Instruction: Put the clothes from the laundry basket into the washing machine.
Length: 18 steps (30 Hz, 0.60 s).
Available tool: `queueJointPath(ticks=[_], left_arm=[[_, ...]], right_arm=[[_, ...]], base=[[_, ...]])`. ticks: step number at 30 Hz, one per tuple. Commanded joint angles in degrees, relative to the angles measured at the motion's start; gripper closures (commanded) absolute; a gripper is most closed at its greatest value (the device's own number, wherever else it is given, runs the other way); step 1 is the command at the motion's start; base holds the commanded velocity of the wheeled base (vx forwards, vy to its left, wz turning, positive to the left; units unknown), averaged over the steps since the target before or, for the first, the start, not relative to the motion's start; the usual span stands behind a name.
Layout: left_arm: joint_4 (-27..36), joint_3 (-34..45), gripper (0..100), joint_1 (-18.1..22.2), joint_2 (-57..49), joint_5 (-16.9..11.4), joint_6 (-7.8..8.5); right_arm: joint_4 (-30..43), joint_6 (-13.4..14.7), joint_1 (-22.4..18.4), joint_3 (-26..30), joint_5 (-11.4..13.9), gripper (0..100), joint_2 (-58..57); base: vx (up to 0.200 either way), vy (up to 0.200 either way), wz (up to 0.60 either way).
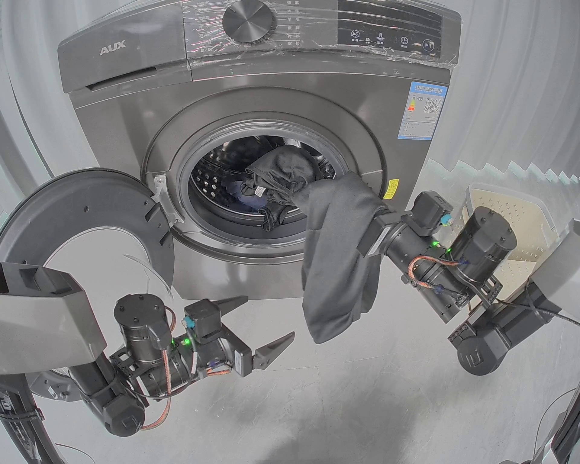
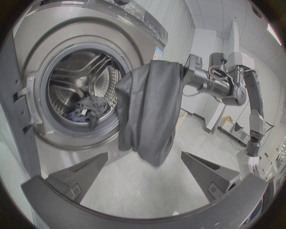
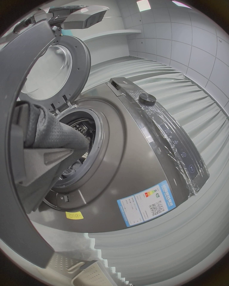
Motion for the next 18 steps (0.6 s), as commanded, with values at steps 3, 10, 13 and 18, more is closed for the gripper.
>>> queueJointPath(ticks=[3, 10, 13, 18], left_arm=[[-0.03, -11.12, 0, -2.17, 3.88, 0.67, 0.10], [-0.03, -15.16, 0, -3.22, 7.49, 0.84, 0.01], [0.05, -17.80, 0, -3.13, 9.60, 1.02, -0.08], [0.14, -21.31, 0, -3.22, 11.88, 2.07, -0.43]], right_arm=[[0.04, -0.08, 1.89, -5.31, -0.06, 100, 8.26], [0.56, -0.16, 3.74, -9.80, -1.99, 100, 10.54], [1.44, -0.16, 5.06, -10.24, -2.17, 100, 10.19], [1.62, 0.01, 6.29, -10.32, -3.31, 100, 9.84]], base=[[0.000, 0.000, 0.00], [0.000, 0.000, 0.00], [0.000, 0.000, 0.00], [0.000, 0.000, 0.00]])
